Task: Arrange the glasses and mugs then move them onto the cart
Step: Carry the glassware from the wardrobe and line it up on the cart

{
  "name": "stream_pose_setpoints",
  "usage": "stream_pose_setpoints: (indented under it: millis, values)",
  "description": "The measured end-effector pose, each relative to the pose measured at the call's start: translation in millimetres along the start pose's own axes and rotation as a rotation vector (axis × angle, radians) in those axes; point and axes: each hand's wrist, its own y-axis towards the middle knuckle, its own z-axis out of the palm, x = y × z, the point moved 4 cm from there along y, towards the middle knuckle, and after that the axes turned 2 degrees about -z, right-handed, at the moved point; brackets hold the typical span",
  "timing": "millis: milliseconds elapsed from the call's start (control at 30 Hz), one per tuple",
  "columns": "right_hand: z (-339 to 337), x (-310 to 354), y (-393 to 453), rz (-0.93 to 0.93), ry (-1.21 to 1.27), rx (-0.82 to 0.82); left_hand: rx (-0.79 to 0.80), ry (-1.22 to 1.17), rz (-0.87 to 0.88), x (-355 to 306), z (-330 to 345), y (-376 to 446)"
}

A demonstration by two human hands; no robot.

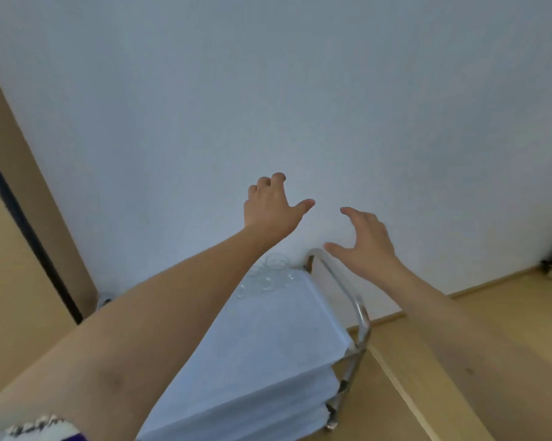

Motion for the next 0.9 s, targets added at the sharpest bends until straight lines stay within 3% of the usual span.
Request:
stream_pose_setpoints:
  millis: [467, 900]
  values:
    - [-271, -125, -42, 0.302, -0.286, -0.431, 0.202, -0.178, 0.628, -326, 78, 20]
    - [-375, -217, -57, 0.65, -0.46, -0.647, 0.432, -0.408, 0.939, -484, 181, 27]
